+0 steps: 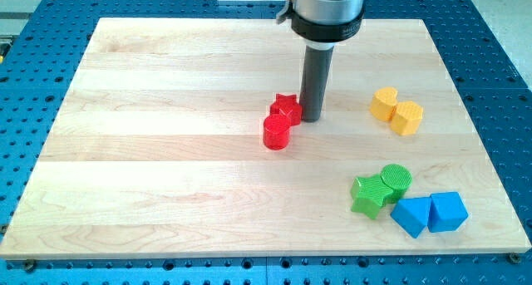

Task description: Push the green blocks to the bottom center of the board

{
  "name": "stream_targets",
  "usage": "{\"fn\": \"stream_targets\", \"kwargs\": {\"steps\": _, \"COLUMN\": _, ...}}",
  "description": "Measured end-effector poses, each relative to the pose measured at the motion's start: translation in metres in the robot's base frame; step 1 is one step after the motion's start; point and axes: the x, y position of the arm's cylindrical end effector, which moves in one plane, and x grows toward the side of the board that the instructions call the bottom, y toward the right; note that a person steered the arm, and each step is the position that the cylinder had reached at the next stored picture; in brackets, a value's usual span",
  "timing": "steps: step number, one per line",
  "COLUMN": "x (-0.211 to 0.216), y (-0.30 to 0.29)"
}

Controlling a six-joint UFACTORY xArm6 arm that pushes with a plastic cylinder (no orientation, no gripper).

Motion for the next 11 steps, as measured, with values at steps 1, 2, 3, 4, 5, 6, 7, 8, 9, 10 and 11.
{"fn": "stream_targets", "kwargs": {"steps": 1, "x": 0.022, "y": 0.037}}
{"fn": "stream_targets", "kwargs": {"steps": 2, "x": 0.048, "y": 0.141}}
{"fn": "stream_targets", "kwargs": {"steps": 3, "x": 0.084, "y": 0.194}}
{"fn": "stream_targets", "kwargs": {"steps": 4, "x": 0.108, "y": 0.15}}
{"fn": "stream_targets", "kwargs": {"steps": 5, "x": 0.138, "y": 0.084}}
{"fn": "stream_targets", "kwargs": {"steps": 6, "x": 0.139, "y": 0.054}}
{"fn": "stream_targets", "kwargs": {"steps": 7, "x": 0.136, "y": 0.028}}
{"fn": "stream_targets", "kwargs": {"steps": 8, "x": 0.118, "y": -0.016}}
{"fn": "stream_targets", "kwargs": {"steps": 9, "x": 0.119, "y": 0.078}}
{"fn": "stream_targets", "kwargs": {"steps": 10, "x": 0.151, "y": 0.053}}
{"fn": "stream_targets", "kwargs": {"steps": 11, "x": 0.184, "y": -0.032}}
